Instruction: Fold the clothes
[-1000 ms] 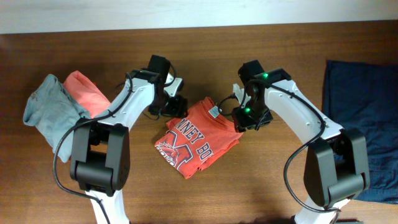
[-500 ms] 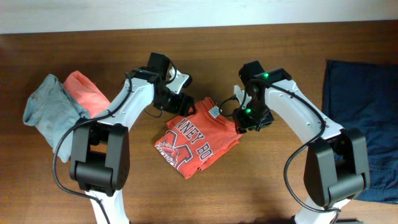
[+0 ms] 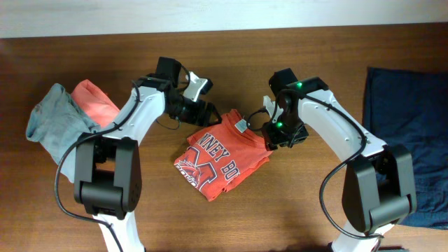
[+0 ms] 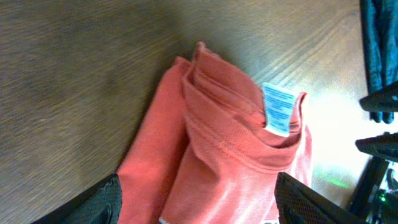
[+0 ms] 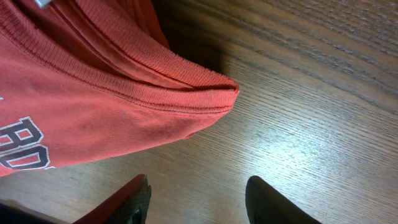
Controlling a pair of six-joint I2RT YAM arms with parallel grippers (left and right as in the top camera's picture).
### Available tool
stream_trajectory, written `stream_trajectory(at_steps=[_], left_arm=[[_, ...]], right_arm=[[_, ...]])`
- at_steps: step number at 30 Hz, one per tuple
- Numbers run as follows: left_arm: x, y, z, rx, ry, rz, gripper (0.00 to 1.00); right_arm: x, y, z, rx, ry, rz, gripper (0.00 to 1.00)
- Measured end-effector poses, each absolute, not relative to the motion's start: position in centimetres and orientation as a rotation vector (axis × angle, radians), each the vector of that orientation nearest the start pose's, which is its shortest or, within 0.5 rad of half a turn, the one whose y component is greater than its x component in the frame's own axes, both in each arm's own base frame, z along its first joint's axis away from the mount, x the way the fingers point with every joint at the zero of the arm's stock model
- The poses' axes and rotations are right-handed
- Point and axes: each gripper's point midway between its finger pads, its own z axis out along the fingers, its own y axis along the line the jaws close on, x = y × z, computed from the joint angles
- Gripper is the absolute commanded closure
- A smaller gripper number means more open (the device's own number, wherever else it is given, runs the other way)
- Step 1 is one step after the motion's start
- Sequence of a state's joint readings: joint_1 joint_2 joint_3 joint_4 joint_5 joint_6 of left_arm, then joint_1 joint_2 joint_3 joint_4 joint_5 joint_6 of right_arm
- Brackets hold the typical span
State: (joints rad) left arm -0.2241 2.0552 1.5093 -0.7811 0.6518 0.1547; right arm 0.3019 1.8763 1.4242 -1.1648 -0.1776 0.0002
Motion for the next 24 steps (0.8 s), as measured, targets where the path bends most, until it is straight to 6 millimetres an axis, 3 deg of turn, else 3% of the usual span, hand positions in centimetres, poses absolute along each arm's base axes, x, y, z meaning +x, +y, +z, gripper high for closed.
stream_trajectory(at_steps=[7,13,16,18,21,24], left_arm=[[39.7,-20.4,6.4,0.662,2.697,-0.974,0.21],[38.8,-20.7,2.0,0.627,2.794,-1.070,0.25],[38.6,-21.0,1.9,0.632,2.793,-1.097,0.39],[38.1,-21.3,1.7,0.646,2.803,-1.116,0.54],[37.1,-22.1,1.0,0.683,2.831,-1.130,0.92],[36.2,-23.0,0.4,0.715,2.850,-1.147,1.00]], right_arm=[[30.7,12.8,6.9,-0.475,3.181,0.268,0.45],[30.6,12.7,7.0,-0.476,3.185,0.268,0.45],[30.6,12.7,7.0,-0.474,3.188,0.268,0.45],[30.6,12.7,7.0,-0.475,3.188,0.267,0.45],[30.6,12.7,7.0,-0.476,3.188,0.267,0.45],[30.6,12.7,7.0,-0.476,3.188,0.267,0.45]])
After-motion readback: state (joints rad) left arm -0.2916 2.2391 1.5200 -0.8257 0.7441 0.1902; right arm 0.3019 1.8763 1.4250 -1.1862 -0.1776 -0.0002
